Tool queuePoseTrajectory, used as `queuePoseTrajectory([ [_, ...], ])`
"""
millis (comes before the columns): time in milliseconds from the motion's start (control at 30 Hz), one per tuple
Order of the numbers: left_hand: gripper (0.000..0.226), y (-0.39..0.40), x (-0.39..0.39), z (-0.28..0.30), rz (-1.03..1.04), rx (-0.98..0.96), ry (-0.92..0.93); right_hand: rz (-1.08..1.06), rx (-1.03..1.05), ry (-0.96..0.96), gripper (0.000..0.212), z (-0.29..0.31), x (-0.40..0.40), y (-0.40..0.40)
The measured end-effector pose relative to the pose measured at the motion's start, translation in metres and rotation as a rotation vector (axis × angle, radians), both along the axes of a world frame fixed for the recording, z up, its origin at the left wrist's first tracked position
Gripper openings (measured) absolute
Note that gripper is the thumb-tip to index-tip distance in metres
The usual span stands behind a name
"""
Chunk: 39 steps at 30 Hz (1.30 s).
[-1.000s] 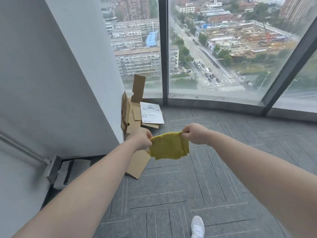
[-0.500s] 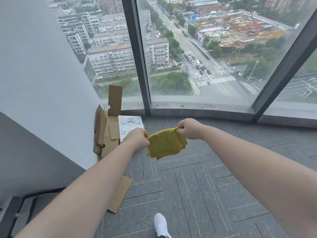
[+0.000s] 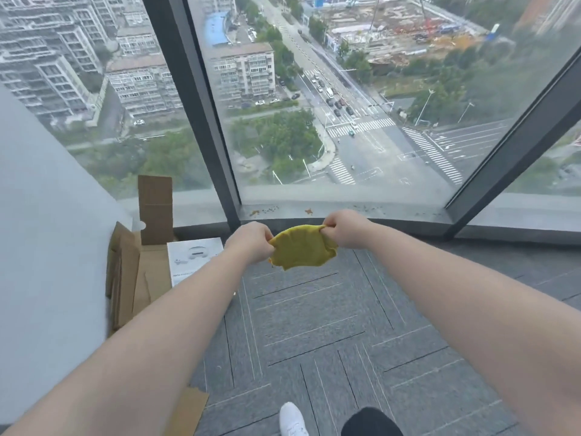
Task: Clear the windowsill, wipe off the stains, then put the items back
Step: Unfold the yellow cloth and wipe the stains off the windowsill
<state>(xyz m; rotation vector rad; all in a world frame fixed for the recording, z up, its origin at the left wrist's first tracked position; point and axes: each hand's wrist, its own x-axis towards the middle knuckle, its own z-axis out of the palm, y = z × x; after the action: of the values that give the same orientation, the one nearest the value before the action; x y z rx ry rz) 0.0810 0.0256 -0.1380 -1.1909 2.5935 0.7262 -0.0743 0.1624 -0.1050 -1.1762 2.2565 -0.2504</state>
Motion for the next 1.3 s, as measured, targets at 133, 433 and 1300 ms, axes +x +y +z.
queuePoseTrajectory([
  [133,0.011,-0.053,-0.049,-0.011,0.014,-0.003,-0.039,0.012,0.035,0.002,0.025,-0.021,-0.051,-0.056],
  [433,0.012,-0.158,-0.133,-0.057,0.189,0.037,-0.136,0.187,0.088,-0.078,0.024,-0.086,-0.160,-0.199],
  [1300,0.012,-0.402,-0.243,-0.374,0.477,0.092,-0.125,0.259,0.150,-0.061,0.027,-0.408,-0.279,-0.473],
])
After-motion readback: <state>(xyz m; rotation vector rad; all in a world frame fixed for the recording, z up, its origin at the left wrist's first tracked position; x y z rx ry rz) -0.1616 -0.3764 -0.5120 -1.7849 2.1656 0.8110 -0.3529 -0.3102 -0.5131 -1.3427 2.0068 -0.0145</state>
